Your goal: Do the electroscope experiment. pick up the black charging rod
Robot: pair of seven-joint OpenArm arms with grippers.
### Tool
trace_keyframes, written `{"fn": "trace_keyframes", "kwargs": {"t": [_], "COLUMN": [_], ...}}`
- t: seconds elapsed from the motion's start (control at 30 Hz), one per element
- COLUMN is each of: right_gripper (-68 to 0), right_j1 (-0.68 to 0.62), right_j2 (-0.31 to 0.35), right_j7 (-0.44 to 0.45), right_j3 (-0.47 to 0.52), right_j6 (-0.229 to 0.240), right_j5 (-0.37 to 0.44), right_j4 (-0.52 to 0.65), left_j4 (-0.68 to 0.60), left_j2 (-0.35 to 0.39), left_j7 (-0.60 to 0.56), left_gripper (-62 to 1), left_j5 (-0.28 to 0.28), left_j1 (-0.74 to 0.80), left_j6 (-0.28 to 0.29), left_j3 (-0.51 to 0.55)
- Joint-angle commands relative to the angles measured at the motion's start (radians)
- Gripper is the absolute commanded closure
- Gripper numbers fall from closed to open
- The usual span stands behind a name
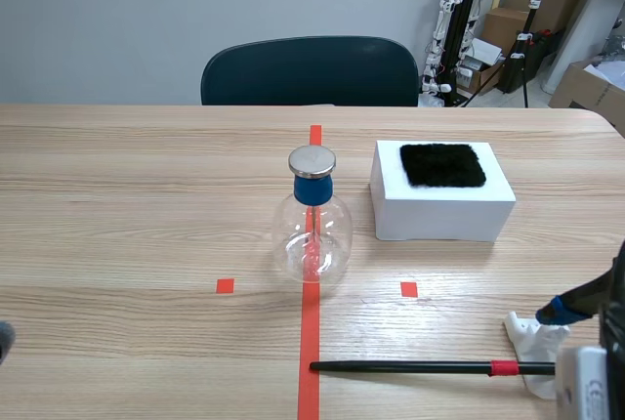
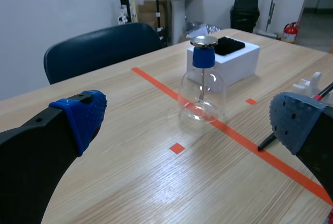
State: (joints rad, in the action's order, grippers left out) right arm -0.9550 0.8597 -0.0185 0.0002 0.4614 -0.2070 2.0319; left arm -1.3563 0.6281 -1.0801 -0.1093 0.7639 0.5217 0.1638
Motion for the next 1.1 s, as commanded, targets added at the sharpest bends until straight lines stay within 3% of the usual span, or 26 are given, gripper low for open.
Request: {"fn": "trace_keyframes", "kwargs": {"t": [0.0, 0.07, 0.17, 0.27, 0.4, 0.47, 0.67, 0.87, 1.07], "right_gripper": [-65.4, -65.4, -65.4, -65.4, -65.4, -65.4, -65.4, -65.5, -65.5], "right_j1": [0.034, 0.056, 0.097, 0.144, 0.187, 0.209, 0.292, 0.430, 0.563], "right_j2": [0.023, 0.033, 0.035, 0.035, 0.035, 0.034, 0.032, 0.026, 0.026], "right_j7": [-0.011, -0.040, -0.048, -0.055, -0.063, -0.066, -0.091, -0.248, -0.393], "right_j3": [0.005, 0.005, 0.005, 0.005, 0.005, 0.005, -0.039, -0.217, -0.372], "right_j6": [0.021, 0.072, 0.174, 0.284, 0.284, 0.284, 0.284, 0.284, 0.284], "right_j5": [-0.016, -0.040, -0.075, -0.079, -0.077, -0.076, -0.056, -0.045, 0.056], "right_j4": [0.013, 0.013, 0.013, 0.013, 0.008, 0.002, -0.040, -0.097, -0.146], "left_j4": [0.027, 0.107, 0.215, 0.303, 0.389, 0.420, 0.486, 0.549, 0.623], "left_j2": [0.000, -0.005, -0.032, -0.071, -0.122, -0.143, -0.168, -0.168, -0.168], "left_j7": [-0.050, -0.124, -0.237, -0.359, -0.474, -0.474, -0.474, -0.474, -0.474], "left_gripper": [-62.3, -62.3, -62.3, -62.3, -62.3, -62.3, -62.3, -62.3, -62.3], "left_j5": [0.037, 0.110, 0.262, 0.437, 0.630, 0.657, 0.661, 0.675, 0.678], "left_j1": [-0.042, -0.092, -0.171, -0.232, -0.283, -0.304, -0.354, -0.399, -0.439], "left_j6": [0.047, 0.106, 0.169, 0.174, 0.174, 0.174, 0.174, 0.174, 0.174], "left_j3": [0.003, 0.003, 0.003, 0.003, 0.003, 0.003, 0.000, -0.026, -0.054]}}
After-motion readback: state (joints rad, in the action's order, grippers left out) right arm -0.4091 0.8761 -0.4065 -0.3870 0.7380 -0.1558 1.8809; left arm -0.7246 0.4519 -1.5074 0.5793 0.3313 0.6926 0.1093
